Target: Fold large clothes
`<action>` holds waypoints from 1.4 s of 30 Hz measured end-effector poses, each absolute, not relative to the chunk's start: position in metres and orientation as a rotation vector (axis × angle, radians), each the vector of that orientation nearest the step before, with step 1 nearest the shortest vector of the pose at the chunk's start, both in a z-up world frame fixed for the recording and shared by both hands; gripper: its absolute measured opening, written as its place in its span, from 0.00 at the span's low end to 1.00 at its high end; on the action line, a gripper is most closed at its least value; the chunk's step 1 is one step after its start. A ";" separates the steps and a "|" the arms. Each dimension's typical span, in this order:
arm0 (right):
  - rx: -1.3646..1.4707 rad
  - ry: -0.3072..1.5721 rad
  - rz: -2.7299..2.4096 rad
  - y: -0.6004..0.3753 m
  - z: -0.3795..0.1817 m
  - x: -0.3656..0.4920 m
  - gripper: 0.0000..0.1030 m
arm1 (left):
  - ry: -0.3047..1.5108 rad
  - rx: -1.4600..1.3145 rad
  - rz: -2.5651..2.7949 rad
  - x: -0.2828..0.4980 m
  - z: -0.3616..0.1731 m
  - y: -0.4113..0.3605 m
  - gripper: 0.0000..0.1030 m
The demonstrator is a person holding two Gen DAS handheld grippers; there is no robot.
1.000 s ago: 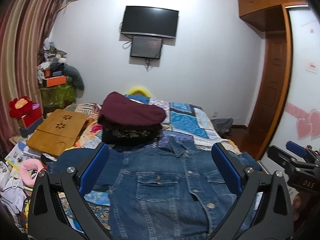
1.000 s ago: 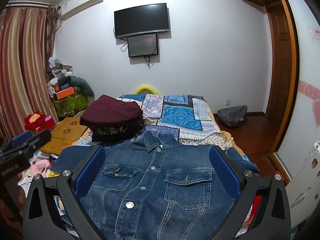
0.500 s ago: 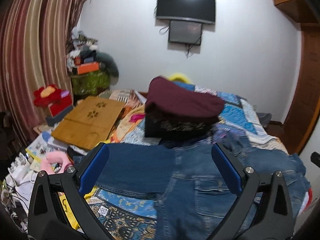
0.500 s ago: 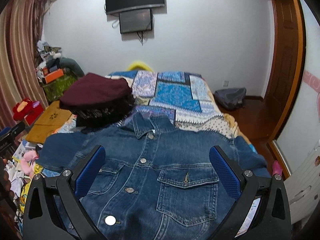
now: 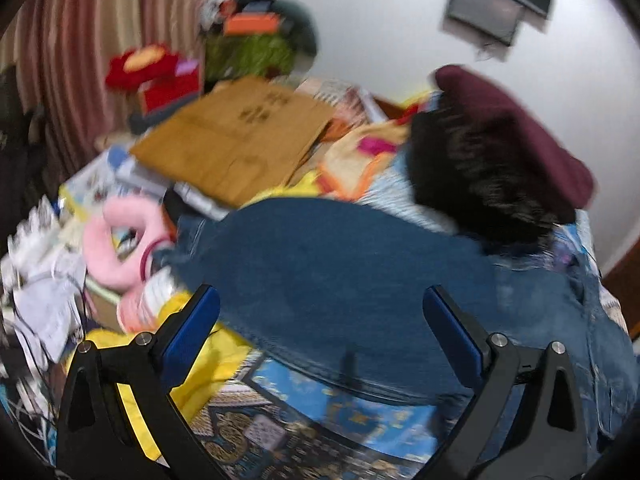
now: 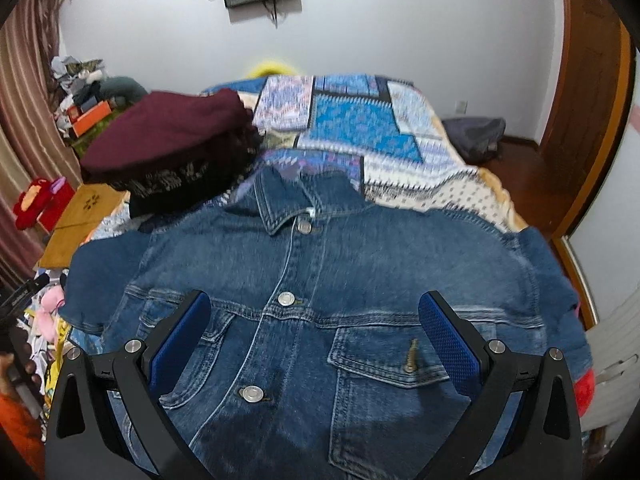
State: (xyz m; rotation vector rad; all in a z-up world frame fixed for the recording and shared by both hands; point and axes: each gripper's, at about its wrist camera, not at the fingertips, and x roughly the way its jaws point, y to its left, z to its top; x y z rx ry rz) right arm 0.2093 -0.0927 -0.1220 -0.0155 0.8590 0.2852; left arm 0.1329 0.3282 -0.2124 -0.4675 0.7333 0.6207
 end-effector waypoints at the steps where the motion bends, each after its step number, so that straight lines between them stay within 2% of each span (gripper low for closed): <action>1: -0.012 0.870 0.287 -0.092 -0.125 0.213 1.00 | 0.750 -0.495 0.632 0.133 -0.221 0.338 1.00; 5: 0.004 0.909 0.293 -0.090 -0.134 0.221 1.00 | 0.804 -0.663 0.604 0.126 -0.256 0.374 0.99; 7: 0.015 0.919 0.297 -0.089 -0.137 0.224 1.00 | 0.826 -0.772 0.593 0.122 -0.274 0.389 0.88; 9: 0.016 0.929 0.299 -0.086 -0.139 0.227 1.00 | 0.850 -0.893 0.566 0.119 -0.294 0.401 0.81; 12: 0.007 0.941 0.300 -0.084 -0.141 0.228 1.00 | 0.841 -1.008 0.534 0.117 -0.314 0.408 0.80; 14: -0.004 0.941 0.299 -0.082 -0.141 0.228 1.00 | 0.830 -1.033 0.538 0.117 -0.321 0.411 0.71; 16: -0.019 0.942 0.297 -0.080 -0.141 0.230 1.00 | 0.825 -1.041 0.546 0.119 -0.323 0.413 0.52; 17: -0.027 0.942 0.297 -0.079 -0.141 0.230 1.00 | 0.821 -1.033 0.552 0.121 -0.322 0.412 0.47; 19: -0.041 0.937 0.291 -0.078 -0.140 0.230 1.00 | 0.825 -0.977 0.589 0.126 -0.316 0.411 0.30; 20: -0.046 0.934 0.291 -0.077 -0.139 0.229 1.00 | 0.829 -0.944 0.608 0.128 -0.312 0.409 0.25; 28: -0.058 0.894 0.296 -0.078 -0.128 0.223 1.00 | 0.784 -0.780 0.648 0.141 -0.264 0.399 0.12; 31: -0.054 0.875 0.302 -0.080 -0.123 0.220 1.00 | 0.741 -0.688 0.642 0.151 -0.230 0.383 0.11; 33: -0.050 0.859 0.308 -0.082 -0.119 0.218 1.00 | 0.705 -0.624 0.609 0.158 -0.205 0.369 0.03; 42: -0.063 0.799 0.314 -0.096 -0.106 0.206 1.00 | 0.571 -0.423 0.403 0.196 -0.112 0.278 0.03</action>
